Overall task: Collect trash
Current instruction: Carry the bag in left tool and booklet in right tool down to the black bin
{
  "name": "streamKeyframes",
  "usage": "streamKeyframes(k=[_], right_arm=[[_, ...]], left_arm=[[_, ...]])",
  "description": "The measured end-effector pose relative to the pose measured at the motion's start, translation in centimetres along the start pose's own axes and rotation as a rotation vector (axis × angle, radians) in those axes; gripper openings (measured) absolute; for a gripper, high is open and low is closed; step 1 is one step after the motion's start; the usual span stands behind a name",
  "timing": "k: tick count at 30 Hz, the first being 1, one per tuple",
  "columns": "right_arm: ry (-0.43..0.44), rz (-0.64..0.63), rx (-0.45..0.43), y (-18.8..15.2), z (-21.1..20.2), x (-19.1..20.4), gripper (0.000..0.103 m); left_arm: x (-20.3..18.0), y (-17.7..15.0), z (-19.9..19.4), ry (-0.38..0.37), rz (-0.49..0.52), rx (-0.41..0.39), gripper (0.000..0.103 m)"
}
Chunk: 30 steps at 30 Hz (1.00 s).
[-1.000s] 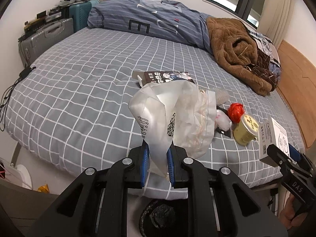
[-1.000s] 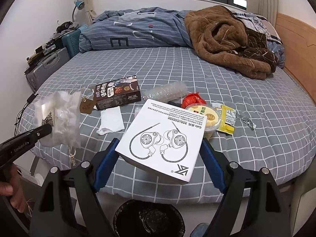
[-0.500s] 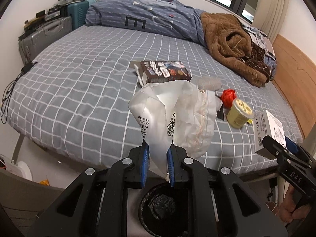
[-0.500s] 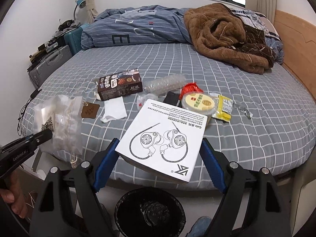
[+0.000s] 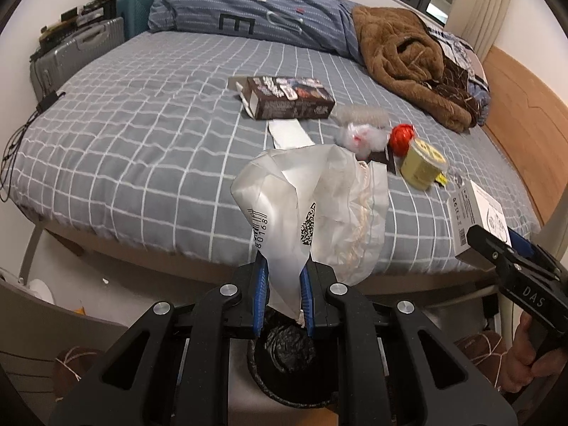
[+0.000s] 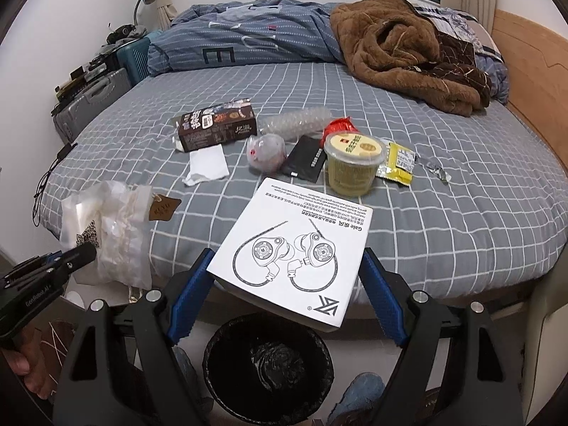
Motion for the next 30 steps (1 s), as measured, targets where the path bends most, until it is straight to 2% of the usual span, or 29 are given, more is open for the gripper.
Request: streamKeyframes(k=[11,30], right_arm=[[-0.004,0.021,0.057,-4.0,0.5,-0.9,0.078],[-0.014,0.05,0.182,-10.1,4.8,-1.9,0.078]], left_arm=[[-0.2,-4.2,1.0,0.008,0.037,0.049,0.016],[-1.4,-10.0,6.4,0.033,0.082,0.179,0.016]])
Point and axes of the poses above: each gripper's, at about its wrist camera, not at the fingertips, and z roughly the way its jaws point, x to its left, y to its top, the point moved 1 cm from there along z, roughly the way its jaws point, and after that the axes turned 9 degrees about y, right-handed, at the moved point
